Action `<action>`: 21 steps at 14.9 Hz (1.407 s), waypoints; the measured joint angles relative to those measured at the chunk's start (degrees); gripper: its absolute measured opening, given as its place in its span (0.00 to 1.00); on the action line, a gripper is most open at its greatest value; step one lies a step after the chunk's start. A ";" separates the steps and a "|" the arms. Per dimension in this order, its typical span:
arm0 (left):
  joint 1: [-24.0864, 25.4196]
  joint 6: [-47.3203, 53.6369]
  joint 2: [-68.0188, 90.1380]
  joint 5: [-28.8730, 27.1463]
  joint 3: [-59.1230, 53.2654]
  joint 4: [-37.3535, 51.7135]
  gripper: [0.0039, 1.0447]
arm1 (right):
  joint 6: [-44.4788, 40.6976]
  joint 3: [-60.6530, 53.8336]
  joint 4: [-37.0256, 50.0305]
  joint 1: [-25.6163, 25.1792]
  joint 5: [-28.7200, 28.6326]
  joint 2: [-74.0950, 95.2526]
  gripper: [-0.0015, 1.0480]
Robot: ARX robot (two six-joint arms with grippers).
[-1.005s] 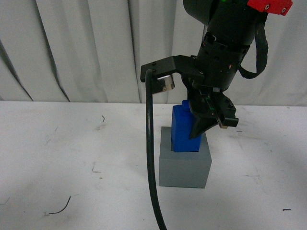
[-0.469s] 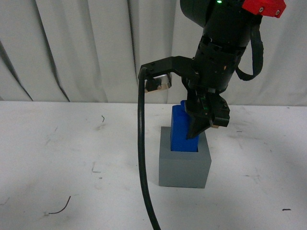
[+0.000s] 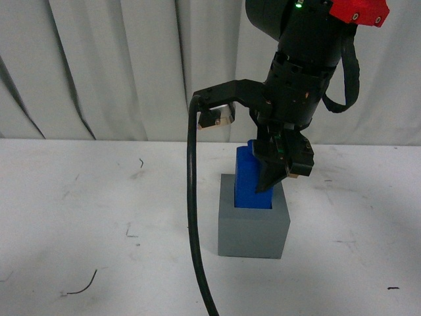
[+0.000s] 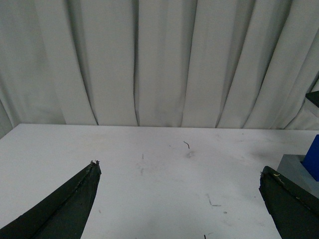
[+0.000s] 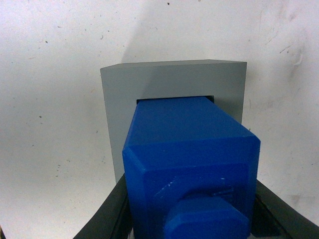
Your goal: Insert blue part into gray base
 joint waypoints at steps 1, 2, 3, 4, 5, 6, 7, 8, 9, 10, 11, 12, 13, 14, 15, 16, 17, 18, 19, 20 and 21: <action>0.00 0.00 0.00 0.00 0.00 0.02 0.94 | 0.22 -0.04 0.02 0.04 0.07 0.00 0.45; 0.00 0.00 0.00 0.00 0.00 0.02 0.94 | 0.48 -0.33 0.20 0.04 0.28 0.00 0.45; 0.00 0.00 0.00 0.00 0.00 0.00 0.94 | 0.70 -0.52 0.39 0.20 0.63 0.00 0.45; 0.00 0.00 0.00 0.00 0.00 0.00 0.94 | 0.87 -1.53 1.40 0.22 1.05 0.00 0.45; 0.00 0.00 0.00 0.00 0.00 0.02 0.94 | 0.90 -2.45 1.92 0.24 0.92 0.00 0.69; 0.00 0.00 0.00 0.00 0.00 0.00 0.94 | 0.90 -2.45 2.51 0.26 0.39 0.00 0.96; 0.00 0.00 0.00 0.00 0.00 0.02 0.94 | 0.92 -2.80 4.52 -0.13 -0.55 -0.44 0.94; 0.00 0.00 0.00 0.00 0.00 0.00 0.94 | 1.03 -3.17 5.01 -0.26 -1.31 -0.87 0.94; 0.00 0.00 0.00 0.00 0.00 0.02 0.94 | 1.11 -3.67 5.40 -0.55 -2.54 -1.68 0.94; 0.00 0.00 0.00 -0.02 0.00 0.02 0.94 | 1.18 -3.91 5.77 -0.66 -2.71 -2.16 0.94; 0.00 0.00 0.00 0.00 0.00 0.02 0.94 | 1.31 -4.22 6.25 -0.79 -3.06 -2.71 0.94; 0.00 0.00 0.00 0.00 0.00 0.00 0.94 | 1.46 -4.44 6.36 -0.85 -3.54 -3.23 0.94; 0.00 0.00 0.00 0.02 0.00 0.00 0.94 | 1.53 -4.57 6.21 -0.92 -4.02 -3.78 0.94; 0.00 0.00 0.00 0.00 0.00 0.02 0.94 | 1.57 -4.87 6.23 -0.96 -4.55 -4.44 0.94; 0.00 0.00 0.00 0.00 0.00 0.02 0.94 | 1.66 -5.07 6.34 -1.01 -4.81 -4.79 0.94; 0.00 0.00 0.00 0.00 0.00 0.00 0.94 | 1.79 -5.77 6.82 -1.33 -5.31 -5.92 0.94; 0.00 0.00 0.00 0.00 0.00 0.00 0.94 | 1.92 -6.34 7.13 -1.36 -5.88 -6.80 0.94; 0.00 0.00 0.00 0.00 0.00 0.00 0.94 | 2.32 -8.35 7.43 -1.86 -8.26 -9.62 0.94; 0.00 0.00 0.00 0.00 0.00 0.00 0.94 | 2.86 -10.40 10.03 -2.62 -11.28 -12.07 0.94; 0.00 0.00 0.00 0.00 0.00 0.02 0.94 | 3.93 -13.09 14.69 -3.74 -14.78 -14.78 0.94; 0.00 0.00 0.00 0.00 0.00 0.00 0.94 | 5.44 -17.92 22.93 -5.84 -18.71 -18.60 0.94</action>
